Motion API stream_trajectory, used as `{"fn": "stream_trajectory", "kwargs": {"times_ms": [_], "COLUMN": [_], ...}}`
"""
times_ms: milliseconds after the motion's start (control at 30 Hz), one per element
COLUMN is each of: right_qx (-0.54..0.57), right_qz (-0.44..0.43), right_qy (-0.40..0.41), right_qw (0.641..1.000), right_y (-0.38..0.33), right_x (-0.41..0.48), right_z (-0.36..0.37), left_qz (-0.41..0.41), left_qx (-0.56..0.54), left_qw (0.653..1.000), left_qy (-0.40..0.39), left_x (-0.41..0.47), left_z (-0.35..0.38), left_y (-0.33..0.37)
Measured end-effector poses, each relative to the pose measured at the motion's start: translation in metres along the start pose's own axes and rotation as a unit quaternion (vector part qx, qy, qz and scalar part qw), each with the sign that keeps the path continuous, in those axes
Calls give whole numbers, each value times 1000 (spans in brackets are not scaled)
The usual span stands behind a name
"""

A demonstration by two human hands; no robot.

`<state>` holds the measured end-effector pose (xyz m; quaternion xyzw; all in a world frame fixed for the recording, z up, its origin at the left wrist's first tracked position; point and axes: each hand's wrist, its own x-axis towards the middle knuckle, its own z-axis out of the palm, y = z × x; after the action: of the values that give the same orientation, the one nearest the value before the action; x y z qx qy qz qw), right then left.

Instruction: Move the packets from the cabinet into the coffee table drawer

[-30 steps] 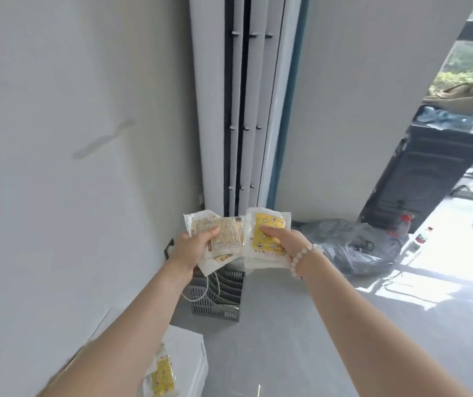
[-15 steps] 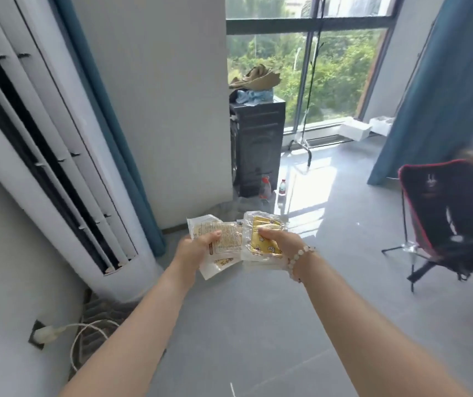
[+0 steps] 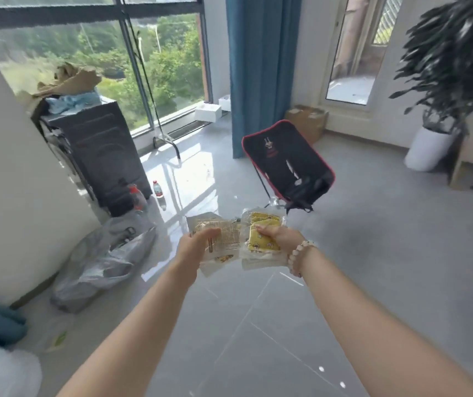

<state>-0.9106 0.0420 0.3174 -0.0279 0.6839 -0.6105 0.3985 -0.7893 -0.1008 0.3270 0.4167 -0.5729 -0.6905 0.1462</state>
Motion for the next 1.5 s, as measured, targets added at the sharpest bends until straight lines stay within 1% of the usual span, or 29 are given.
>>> {"fn": "stream_trajectory", "kwargs": {"times_ms": [133,233,333,500,633,800,1033,1200,1300,1500], "right_qx": [41,63,99,159,199,244,298,317,342,393], "right_qz": [-6,-13,-14,0,1,1,25,24,11,-4], "right_qy": [69,135,200,293,344,437,532,575,606,653], "right_qw": [997,989,975,943,917,866,792,754,718,647], "right_y": [5,12,28,62,80,94,99,90,87,91], "right_x": [-9,-23,-38,-69,-103,-126,-125,-133,-136,-145], "right_z": [-75,-124,-167,-216,-246,-276,-317,-353,-376,-401], "left_qz": [-6,-17,-23,-32,-34,-52,-68,-76,-80,-80], "left_qx": [38,70,112,166,202,232,276,294,299,329], "left_qw": [996,986,969,939,901,861,798,755,730,658], "left_qy": [-76,-149,-218,-300,-383,-450,-532,-581,-610,-672], "left_x": [6,5,0,-12,-28,-45,-49,-61,-70,-92], "left_z": [79,131,180,250,297,359,449,511,551,605], "left_y": [-5,-9,-14,-28,-39,-51,-67,-73,-76,-88]}}
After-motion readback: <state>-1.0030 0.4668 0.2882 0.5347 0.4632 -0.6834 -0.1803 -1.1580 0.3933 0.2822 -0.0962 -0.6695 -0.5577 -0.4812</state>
